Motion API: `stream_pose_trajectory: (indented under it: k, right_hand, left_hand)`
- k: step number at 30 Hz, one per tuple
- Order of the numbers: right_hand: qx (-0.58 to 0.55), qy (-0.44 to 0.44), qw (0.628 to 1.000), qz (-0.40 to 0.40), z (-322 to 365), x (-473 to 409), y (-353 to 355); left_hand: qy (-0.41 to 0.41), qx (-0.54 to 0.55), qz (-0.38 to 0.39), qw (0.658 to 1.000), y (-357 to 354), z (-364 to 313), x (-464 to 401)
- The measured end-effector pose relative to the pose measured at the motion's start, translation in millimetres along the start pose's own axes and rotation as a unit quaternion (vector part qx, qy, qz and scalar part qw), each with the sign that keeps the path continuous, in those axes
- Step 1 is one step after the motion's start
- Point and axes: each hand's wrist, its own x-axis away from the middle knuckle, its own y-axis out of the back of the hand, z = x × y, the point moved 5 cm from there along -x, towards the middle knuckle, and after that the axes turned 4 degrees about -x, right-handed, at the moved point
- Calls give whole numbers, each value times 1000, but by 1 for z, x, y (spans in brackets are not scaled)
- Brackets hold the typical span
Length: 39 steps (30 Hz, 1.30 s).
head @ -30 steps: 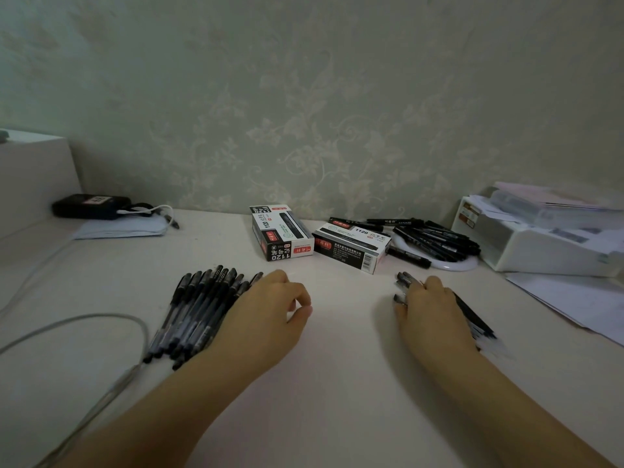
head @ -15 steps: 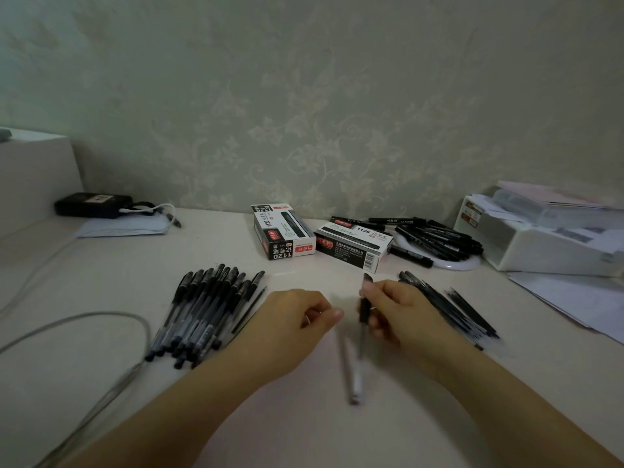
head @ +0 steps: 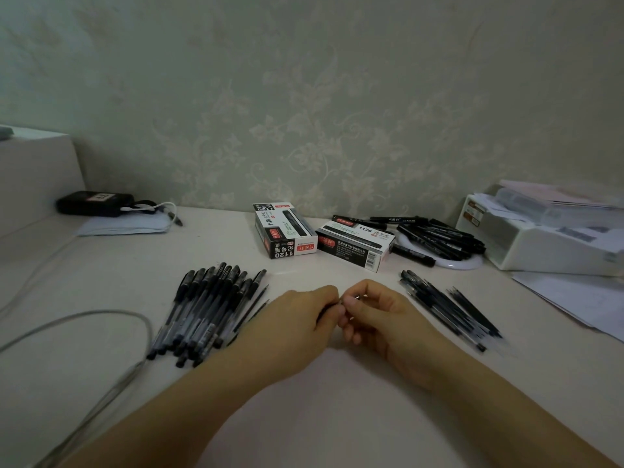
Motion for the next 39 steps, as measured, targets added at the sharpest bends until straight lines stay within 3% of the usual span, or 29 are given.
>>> stream_pose_trajectory:
  k: [7, 11, 13, 16, 22, 27, 32, 39]
  right_hand:
    - [1, 37, 999, -6, 4, 0, 7]
    - [67, 73, 993, -62, 5, -3, 17]
    - [203, 105, 966, -122, 8, -2, 25]
    - [421, 147, 883, -147, 12, 1, 29]
    - [504, 169, 838, -118, 11, -1, 25]
    - [498, 175, 842, -113, 12, 0, 24]
    - [367, 177, 904, -130, 20, 3, 21]
    - [263, 126, 953, -87, 17, 3, 17]
  left_hand:
    - [-14, -22, -19, 999, 6, 0, -3]
    - [22, -39, -11, 999, 2, 5, -1]
    - [52, -20, 0, 998, 1, 11, 1]
    - [62, -15, 14, 998, 1, 14, 2]
    - [31, -34, -6, 999, 7, 8, 2]
    - [5, -38, -21, 999, 9, 5, 1]
    - [-26, -24, -37, 999, 8, 1, 1]
    - [-42, 4, -55, 998, 9, -5, 0]
